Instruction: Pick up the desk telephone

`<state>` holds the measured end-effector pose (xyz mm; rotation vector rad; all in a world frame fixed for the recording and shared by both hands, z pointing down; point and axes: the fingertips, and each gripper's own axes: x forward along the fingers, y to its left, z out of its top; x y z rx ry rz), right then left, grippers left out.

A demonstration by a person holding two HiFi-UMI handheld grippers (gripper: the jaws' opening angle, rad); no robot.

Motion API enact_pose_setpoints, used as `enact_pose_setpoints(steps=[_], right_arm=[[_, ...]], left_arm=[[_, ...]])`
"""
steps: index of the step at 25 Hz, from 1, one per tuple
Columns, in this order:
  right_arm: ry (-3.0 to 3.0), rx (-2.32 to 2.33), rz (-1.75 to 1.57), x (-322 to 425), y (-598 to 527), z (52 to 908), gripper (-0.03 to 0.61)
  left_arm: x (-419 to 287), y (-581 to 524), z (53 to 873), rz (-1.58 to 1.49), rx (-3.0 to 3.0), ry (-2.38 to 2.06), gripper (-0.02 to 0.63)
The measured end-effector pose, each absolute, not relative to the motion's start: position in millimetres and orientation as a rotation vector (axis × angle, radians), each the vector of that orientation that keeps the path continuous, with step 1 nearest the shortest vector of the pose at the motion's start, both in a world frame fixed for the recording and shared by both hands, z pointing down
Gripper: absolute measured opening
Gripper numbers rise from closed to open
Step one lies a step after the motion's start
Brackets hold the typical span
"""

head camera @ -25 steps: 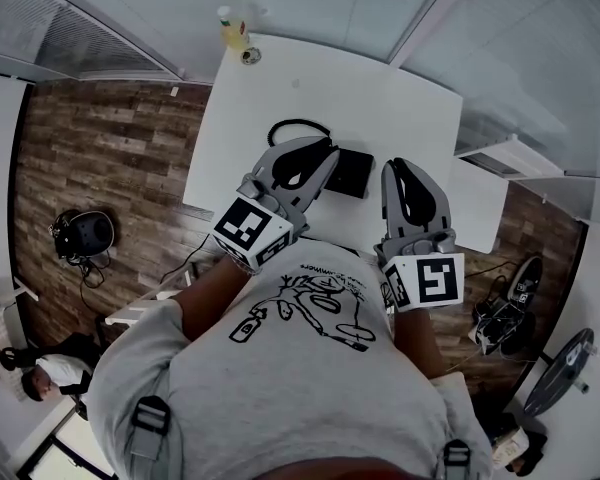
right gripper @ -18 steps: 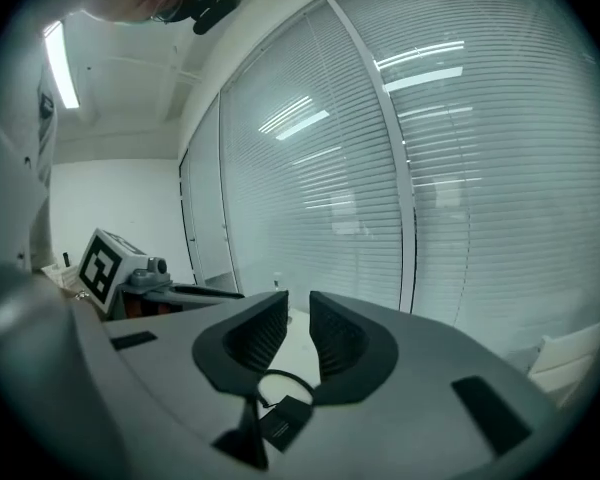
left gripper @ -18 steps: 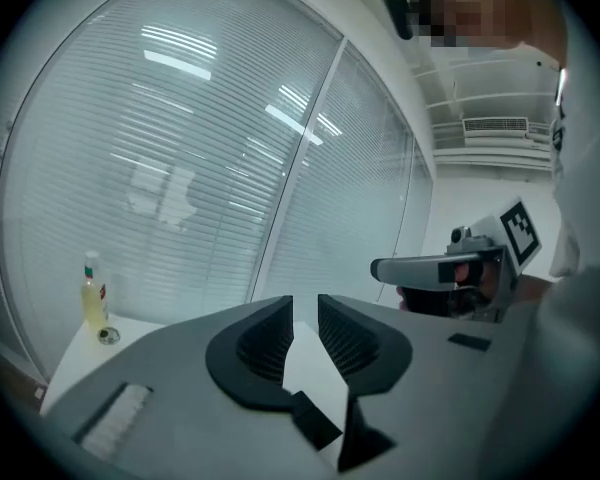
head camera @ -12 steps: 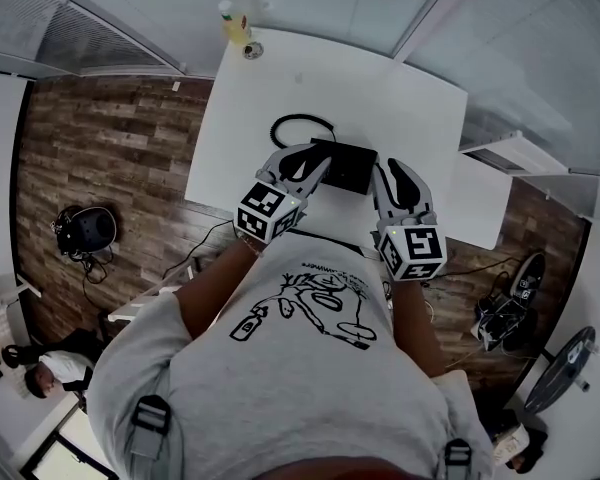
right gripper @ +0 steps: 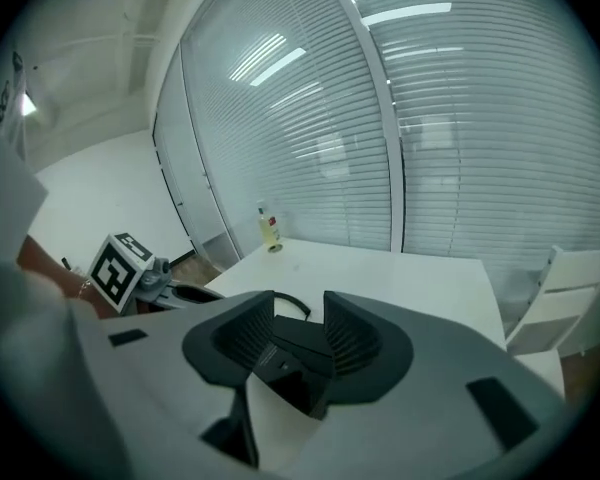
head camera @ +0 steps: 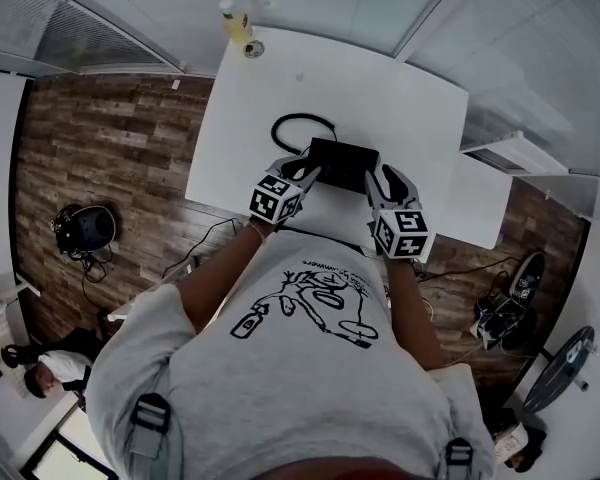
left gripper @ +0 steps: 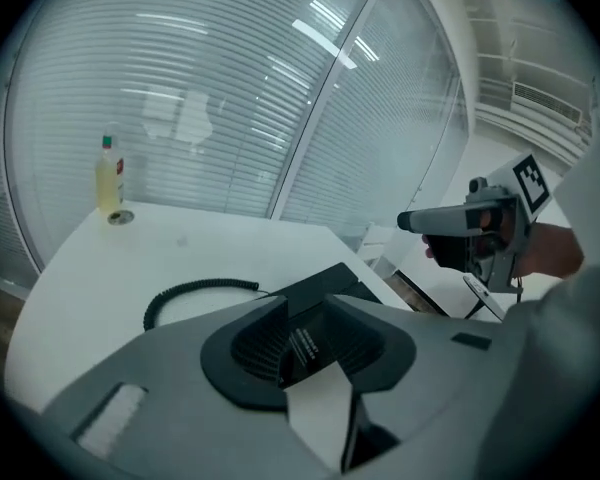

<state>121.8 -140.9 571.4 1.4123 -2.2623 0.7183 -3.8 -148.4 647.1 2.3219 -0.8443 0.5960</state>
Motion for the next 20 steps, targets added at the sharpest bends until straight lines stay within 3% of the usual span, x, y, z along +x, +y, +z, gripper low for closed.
enact_pose_setpoints(steps=[20], right_arm=[[-2.12,1.295,0.954,126.3,-137.3,676.5,0.173]], left_arm=[[-12.5,-156.5,758.8,0.568,1.966,-0.684,0.192]])
